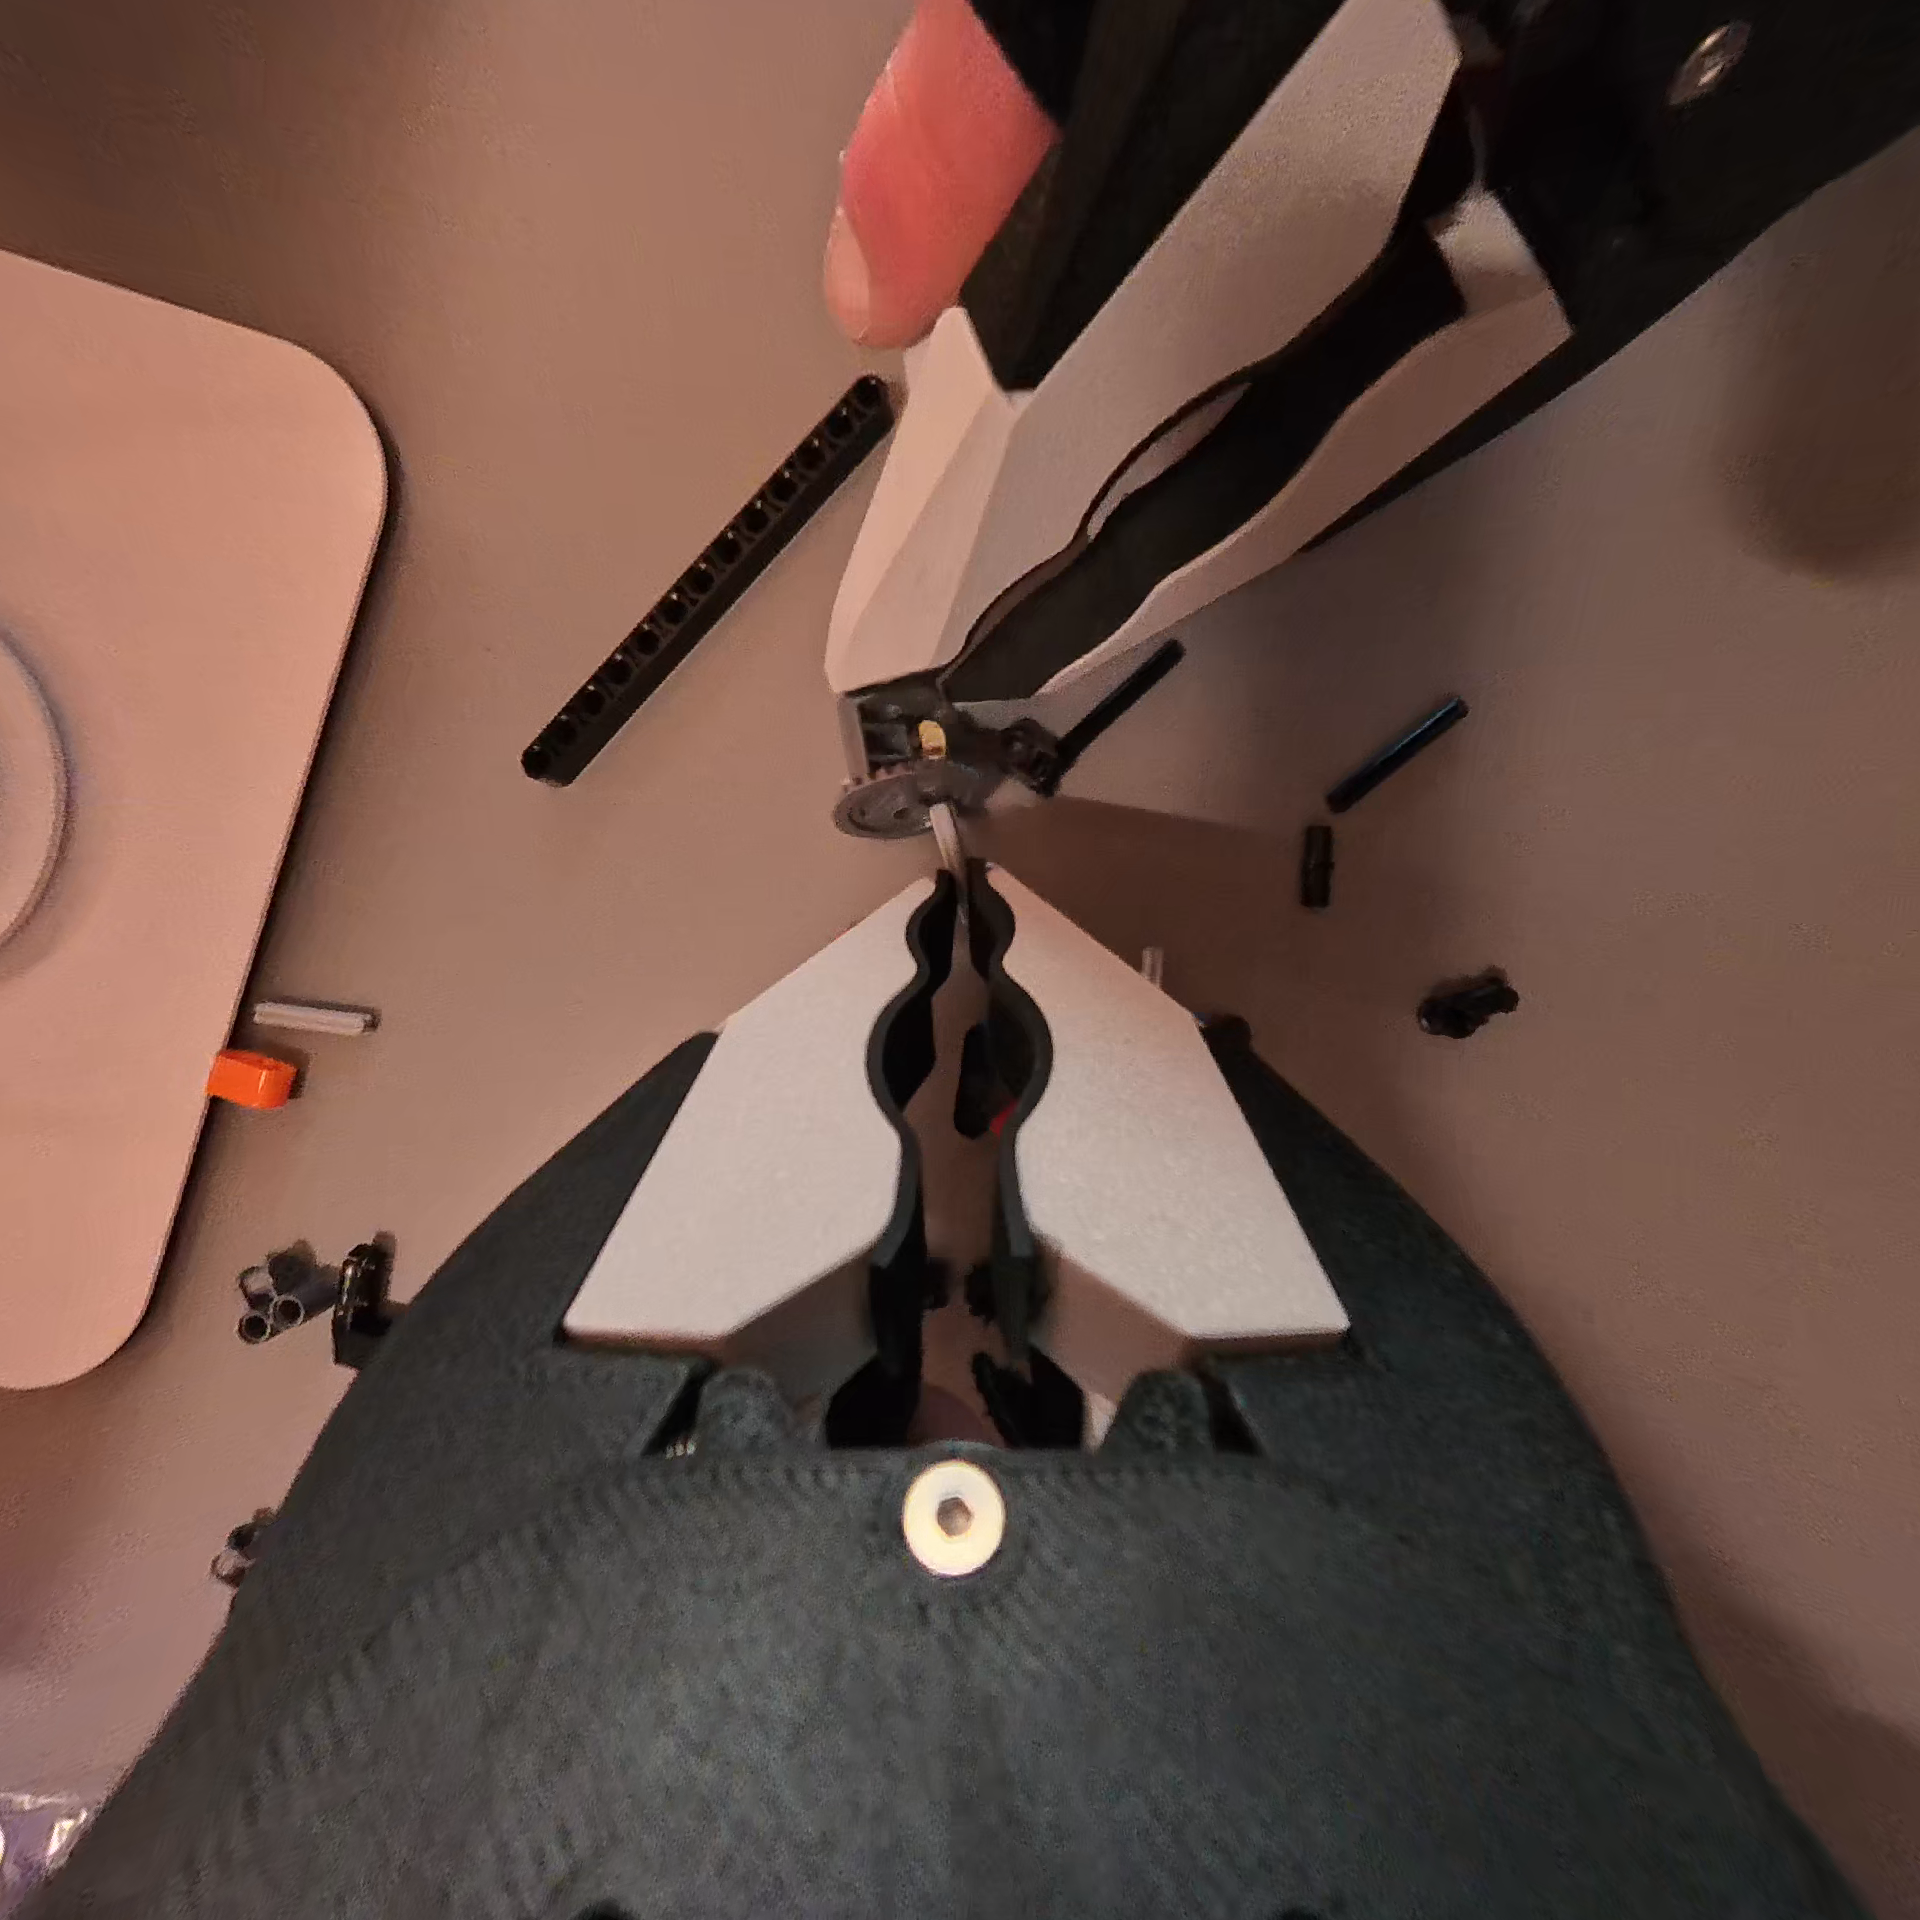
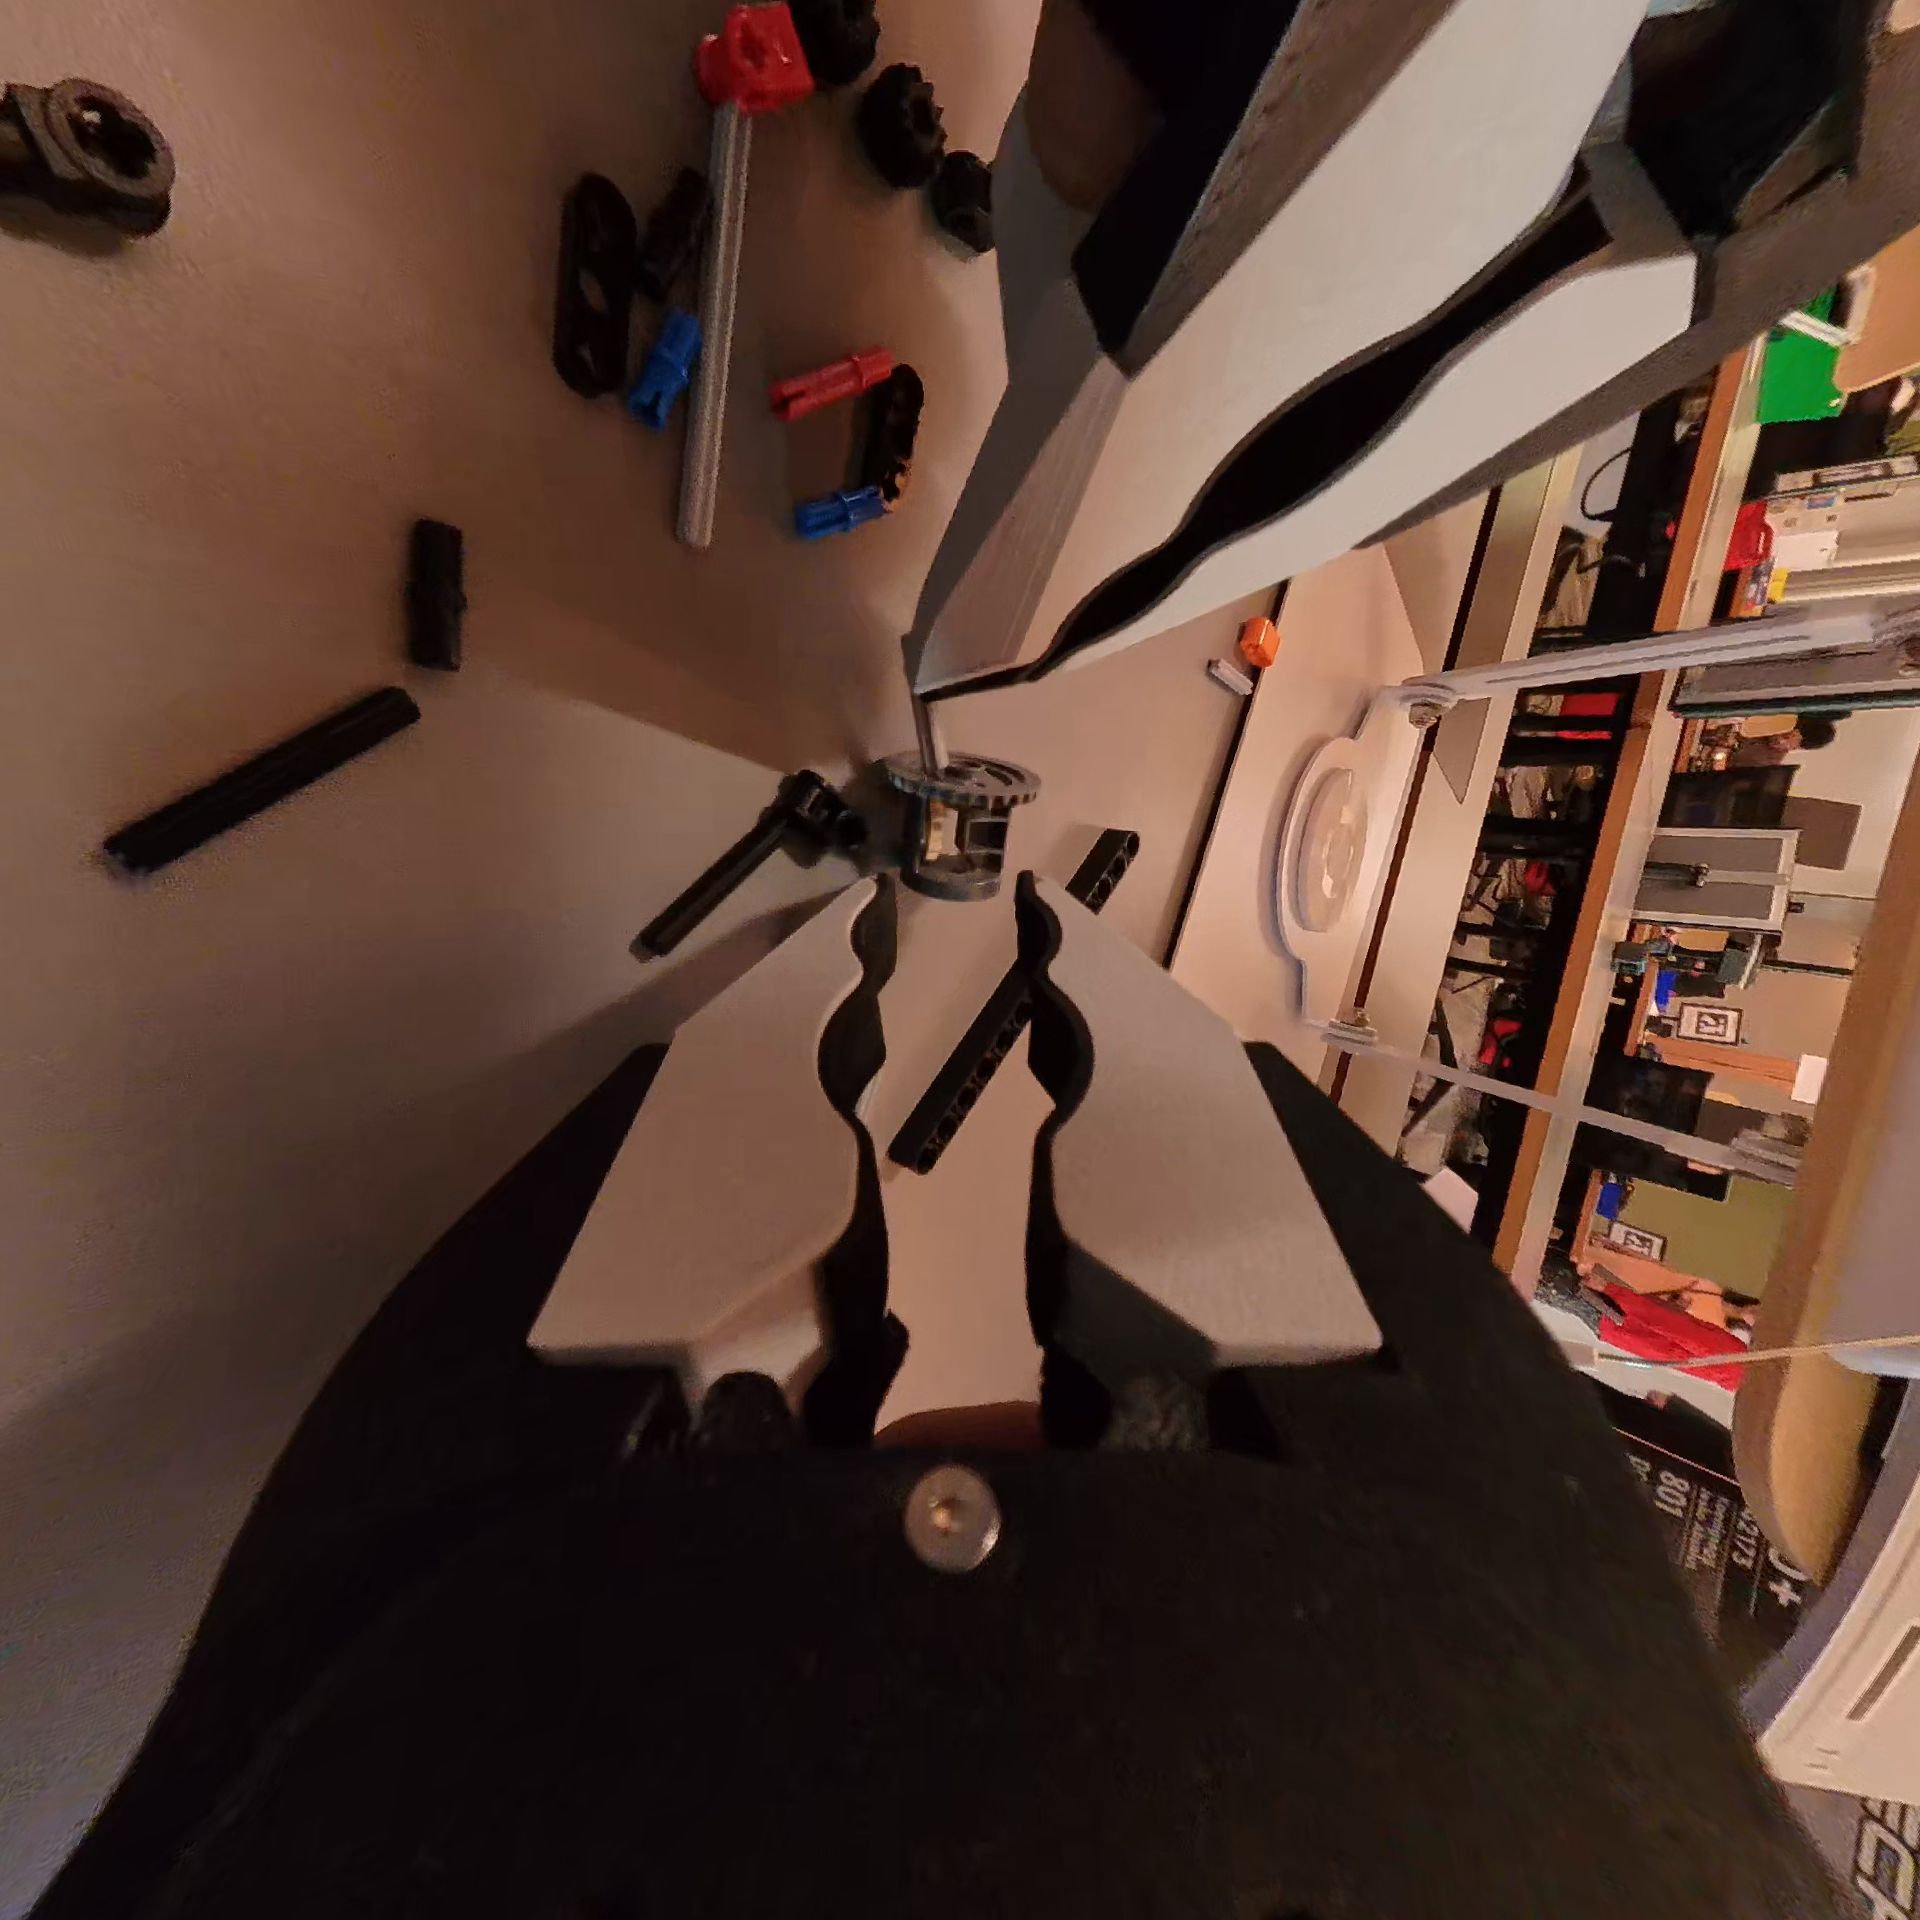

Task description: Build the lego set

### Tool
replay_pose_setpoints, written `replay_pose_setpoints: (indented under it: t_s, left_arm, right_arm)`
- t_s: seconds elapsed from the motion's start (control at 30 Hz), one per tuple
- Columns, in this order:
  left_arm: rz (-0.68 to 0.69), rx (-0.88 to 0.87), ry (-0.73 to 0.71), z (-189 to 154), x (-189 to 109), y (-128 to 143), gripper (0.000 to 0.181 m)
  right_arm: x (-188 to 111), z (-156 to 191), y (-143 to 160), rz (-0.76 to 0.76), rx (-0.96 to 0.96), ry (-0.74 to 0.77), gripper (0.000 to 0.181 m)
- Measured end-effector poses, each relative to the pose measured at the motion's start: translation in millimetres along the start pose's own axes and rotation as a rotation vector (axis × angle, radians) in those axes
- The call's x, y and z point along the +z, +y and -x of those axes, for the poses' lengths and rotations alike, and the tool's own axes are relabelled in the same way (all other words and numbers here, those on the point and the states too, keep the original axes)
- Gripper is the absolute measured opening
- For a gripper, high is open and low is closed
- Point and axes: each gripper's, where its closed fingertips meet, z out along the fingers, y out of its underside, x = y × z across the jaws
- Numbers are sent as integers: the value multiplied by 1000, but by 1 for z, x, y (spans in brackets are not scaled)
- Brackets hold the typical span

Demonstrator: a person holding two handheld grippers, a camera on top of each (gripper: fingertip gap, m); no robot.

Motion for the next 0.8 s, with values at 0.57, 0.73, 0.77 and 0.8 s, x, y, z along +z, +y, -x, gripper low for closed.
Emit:
replay_pose_setpoints:
  t_s: [0.57,0.73,0.77,0.8]
  left_arm:
    - [4,-13,-10,7,-3,5,0]
    - [14,0,-7,9,-1,4,0]
    - [14,2,-5,10,-2,3,0]
    - [16,5,-6,11,-3,4,0]
  right_arm:
    - [4,-3,-7,-121,46,-130,32]
    - [2,-2,-7,-133,60,-162,32]
    - [0,-3,-7,-139,74,-163,32]
    - [-1,-5,-8,-146,95,-170,32]
